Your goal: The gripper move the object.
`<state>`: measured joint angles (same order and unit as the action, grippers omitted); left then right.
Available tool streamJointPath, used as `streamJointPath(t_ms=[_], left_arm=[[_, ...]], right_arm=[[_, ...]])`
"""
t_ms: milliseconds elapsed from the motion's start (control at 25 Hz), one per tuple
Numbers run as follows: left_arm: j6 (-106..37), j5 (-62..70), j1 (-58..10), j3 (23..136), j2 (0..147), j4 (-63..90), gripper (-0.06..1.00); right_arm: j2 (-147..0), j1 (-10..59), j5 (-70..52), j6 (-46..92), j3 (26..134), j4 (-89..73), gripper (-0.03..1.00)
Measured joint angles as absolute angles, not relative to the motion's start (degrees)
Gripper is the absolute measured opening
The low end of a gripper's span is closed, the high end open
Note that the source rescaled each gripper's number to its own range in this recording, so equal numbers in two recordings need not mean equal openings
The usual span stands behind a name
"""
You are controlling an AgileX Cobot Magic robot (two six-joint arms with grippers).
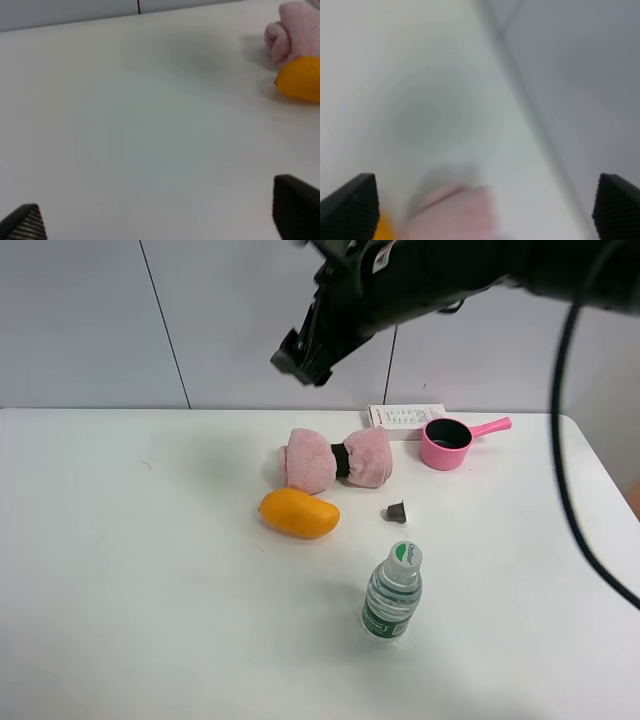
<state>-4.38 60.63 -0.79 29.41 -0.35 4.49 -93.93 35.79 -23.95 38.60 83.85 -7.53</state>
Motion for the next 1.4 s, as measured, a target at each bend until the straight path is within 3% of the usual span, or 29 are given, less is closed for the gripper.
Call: streamJointPath(t_ms=[80,320,560,800,1040,1400], left_arm=[[-4.38,60.63,-0.79,29.41,-0.35,4.49,1.0],[-4.38,60.63,-0.79,29.41,-0.35,4.49,1.0],[-4.38,60.63,-0.79,29.41,-0.35,4.49,1.0],[-4.38,60.63,-0.79,29.41,-0.35,4.49,1.0],[-4.38,60.63,-0.79,29.41,-0.35,4.49,1.0],[-4.38,60.63,-0.79,29.41,-0.35,4.49,1.0]], right_arm=[[-89.25,35.1,-23.47,32.3,83.85,-3.04,0.74],[-71.75,30.75,-26.85,25.86,83.85,0.0,0.77],[-57.28,16.15,-37.14,25.35,82.75,-2.71,0.77],[-38.46,3.24,-37.37,25.35,67.27,-11.77,0.77],[-19.72,-1.66,-47.52,24.24,49.73,-17.14,0.77],[-2.11,-3.21,-59.63,17.1,34.16,-10.43,0.77]])
